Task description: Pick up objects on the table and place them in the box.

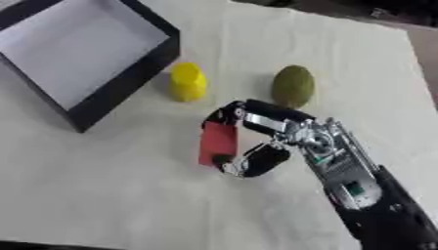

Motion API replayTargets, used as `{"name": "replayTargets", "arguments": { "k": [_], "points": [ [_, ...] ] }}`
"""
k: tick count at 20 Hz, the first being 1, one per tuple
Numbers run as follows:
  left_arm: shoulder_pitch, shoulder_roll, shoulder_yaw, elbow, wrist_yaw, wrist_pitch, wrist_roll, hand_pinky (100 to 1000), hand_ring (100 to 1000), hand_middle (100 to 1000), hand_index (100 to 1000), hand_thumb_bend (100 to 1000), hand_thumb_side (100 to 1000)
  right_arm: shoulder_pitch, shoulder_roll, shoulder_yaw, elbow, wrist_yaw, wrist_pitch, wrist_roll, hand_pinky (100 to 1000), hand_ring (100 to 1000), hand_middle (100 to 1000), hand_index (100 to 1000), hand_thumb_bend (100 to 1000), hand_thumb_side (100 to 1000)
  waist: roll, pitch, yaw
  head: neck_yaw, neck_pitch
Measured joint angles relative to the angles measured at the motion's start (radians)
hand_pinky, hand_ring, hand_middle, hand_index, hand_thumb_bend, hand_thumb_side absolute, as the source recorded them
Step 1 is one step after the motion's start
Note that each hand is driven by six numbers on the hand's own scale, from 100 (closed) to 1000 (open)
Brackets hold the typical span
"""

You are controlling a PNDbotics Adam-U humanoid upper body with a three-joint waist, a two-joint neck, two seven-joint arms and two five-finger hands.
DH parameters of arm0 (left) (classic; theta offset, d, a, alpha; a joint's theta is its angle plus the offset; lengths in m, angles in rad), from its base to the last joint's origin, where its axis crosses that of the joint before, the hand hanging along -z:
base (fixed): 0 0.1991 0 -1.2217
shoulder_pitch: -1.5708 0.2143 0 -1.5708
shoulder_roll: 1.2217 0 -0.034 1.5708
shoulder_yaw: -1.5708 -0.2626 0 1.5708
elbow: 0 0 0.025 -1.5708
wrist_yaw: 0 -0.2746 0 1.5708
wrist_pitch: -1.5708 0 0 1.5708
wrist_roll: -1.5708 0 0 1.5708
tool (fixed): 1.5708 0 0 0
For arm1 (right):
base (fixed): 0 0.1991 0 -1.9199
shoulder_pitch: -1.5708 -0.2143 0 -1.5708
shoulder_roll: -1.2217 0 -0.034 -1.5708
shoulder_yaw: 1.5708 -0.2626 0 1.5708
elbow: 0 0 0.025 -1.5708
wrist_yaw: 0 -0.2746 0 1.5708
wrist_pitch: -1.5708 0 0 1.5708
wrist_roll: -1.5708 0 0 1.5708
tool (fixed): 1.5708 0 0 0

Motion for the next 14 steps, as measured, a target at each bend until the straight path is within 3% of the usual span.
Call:
{"name": "replayTargets", "arguments": {
  "k": [9,14],
  "points": [
    [0.001,0.000,0.005,-0.001,0.000,-0.005,0.005,981,625,917,804,102,747,-0.052,-0.146,-0.078,-0.002,-0.247,-0.084,-0.145,932,517,398,684,100,100,0.000,0.000,0.011,-0.010,0.000],
    [-0.007,0.000,0.014,-0.011,0.002,-0.013,0.013,973,632,913,806,111,713,-0.075,-0.239,-0.112,-0.003,-0.337,-0.108,-0.207,922,514,396,677,100,100,0.001,-0.008,0.040,-0.049,0.000]
  ]
}}
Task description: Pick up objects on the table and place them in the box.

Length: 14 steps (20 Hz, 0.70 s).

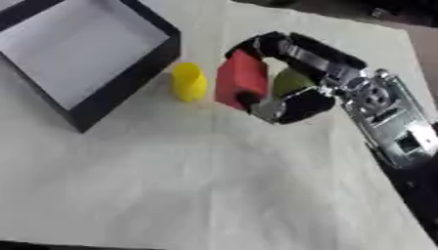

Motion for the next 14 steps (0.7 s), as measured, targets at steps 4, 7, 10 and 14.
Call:
{"name": "replayTargets", "arguments": {
  "k": [4,7,10,14],
  "points": [
    [-0.018,0.000,0.003,-0.019,0.008,-0.007,0.005,967,636,911,807,116,685,-0.024,-0.086,-0.025,0.000,-0.047,0.011,-0.048,919,514,399,678,100,100,0.010,-0.002,0.040,-0.044,0.000],
    [-0.035,0.000,0.003,-0.037,0.013,-0.012,0.004,962,640,909,808,125,660,-0.050,-0.142,-0.035,-0.002,-0.073,0.039,-0.082,920,515,400,678,100,100,0.015,-0.002,0.076,-0.080,0.000],
    [-0.059,0.000,0.003,-0.052,0.020,-0.016,0.006,957,645,907,809,136,636,-0.067,-0.185,-0.043,-0.005,-0.091,0.080,-0.116,917,514,398,677,100,100,0.017,-0.002,0.123,-0.119,0.000],
    [-0.087,-0.001,0.003,-0.073,0.031,-0.023,0.009,948,654,902,811,158,591,-0.090,-0.235,-0.050,-0.006,-0.097,0.134,-0.163,910,515,398,673,100,100,0.020,-0.002,0.179,-0.170,0.000]
  ]
}}
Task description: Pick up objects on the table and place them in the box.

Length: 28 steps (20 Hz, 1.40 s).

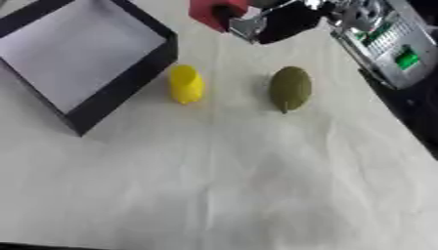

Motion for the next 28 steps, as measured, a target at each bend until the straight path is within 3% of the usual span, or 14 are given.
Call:
{"name": "replayTargets", "arguments": {
  "k": [5,7,12,21,28],
  "points": [
    [-0.061,-0.024,-0.008,-0.023,0.015,-0.004,-0.002,939,659,897,812,174,554,-0.032,-0.058,0.001,0.017,-0.005,0.035,-0.051,908,512,395,671,100,100,0.002,-0.002,0.086,-0.080,0.000],
    [-0.088,-0.035,-0.018,-0.029,0.021,-0.005,-0.007,937,660,896,812,177,546,-0.047,-0.074,0.003,0.040,-0.010,0.035,-0.062,910,511,395,672,100,100,0.007,-0.003,0.131,-0.123,0.000],
    [-0.126,-0.056,-0.032,-0.039,0.032,-0.003,-0.019,933,663,895,813,183,531,-0.106,-0.090,0.022,0.110,-0.028,0.018,-0.076,913,508,394,673,100,100,0.018,-0.005,0.200,-0.208,0.000],
    [-0.157,-0.072,-0.043,-0.047,0.048,0.002,-0.031,933,663,896,813,182,533,-0.196,-0.075,0.069,0.202,-0.031,-0.004,-0.045,919,502,390,672,100,100,0.020,-0.005,0.264,-0.267,0.000],
    [-0.182,-0.080,-0.049,-0.066,0.052,0.008,-0.039,930,664,895,814,186,519,-0.236,-0.051,0.087,0.245,-0.036,-0.021,-0.038,927,500,389,675,100,100,0.020,-0.004,0.339,-0.331,0.000]
  ]
}}
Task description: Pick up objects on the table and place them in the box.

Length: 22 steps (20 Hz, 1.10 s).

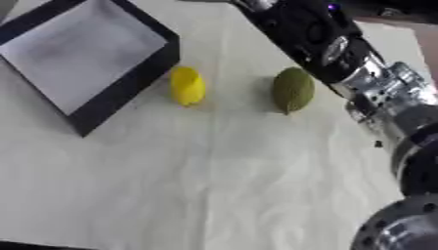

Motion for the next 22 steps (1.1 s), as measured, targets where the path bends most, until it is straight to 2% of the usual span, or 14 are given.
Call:
{"name": "replayTargets", "arguments": {
  "k": [4,7,10,14,22],
  "points": [
    [-0.003,0.000,0.000,-0.004,0.005,-0.002,0.002,930,664,895,814,184,519,-0.050,0.026,0.018,0.034,-0.008,-0.003,0.022,933,498,388,676,100,100,0.000,0.004,0.002,-0.036,0.000],
    [-0.003,0.000,0.001,-0.008,0.008,-0.005,0.006,931,662,896,813,181,525,-0.080,0.051,0.027,0.069,-0.007,0.006,0.043,935,498,387,676,100,100,0.000,0.021,0.002,-0.058,-0.001],
    [-0.003,0.000,0.002,-0.010,0.010,-0.007,0.007,932,661,896,813,177,529,-0.099,0.077,0.036,0.110,0.018,0.007,0.056,930,500,388,675,100,100,0.000,0.023,0.002,-0.073,-0.002],
    [-0.004,0.000,0.002,-0.010,0.013,-0.005,0.006,935,659,898,812,173,541,-0.101,0.104,0.047,0.157,0.092,-0.016,0.056,922,504,389,673,100,100,0.000,0.026,0.002,-0.078,-0.002],
    [-0.011,-0.008,0.000,-0.009,0.013,0.001,-0.001,938,657,899,812,168,551,-0.070,0.142,0.079,0.178,0.310,-0.117,0.052,885,528,406,668,100,100,0.000,0.028,0.003,-0.077,-0.002]
  ]
}}
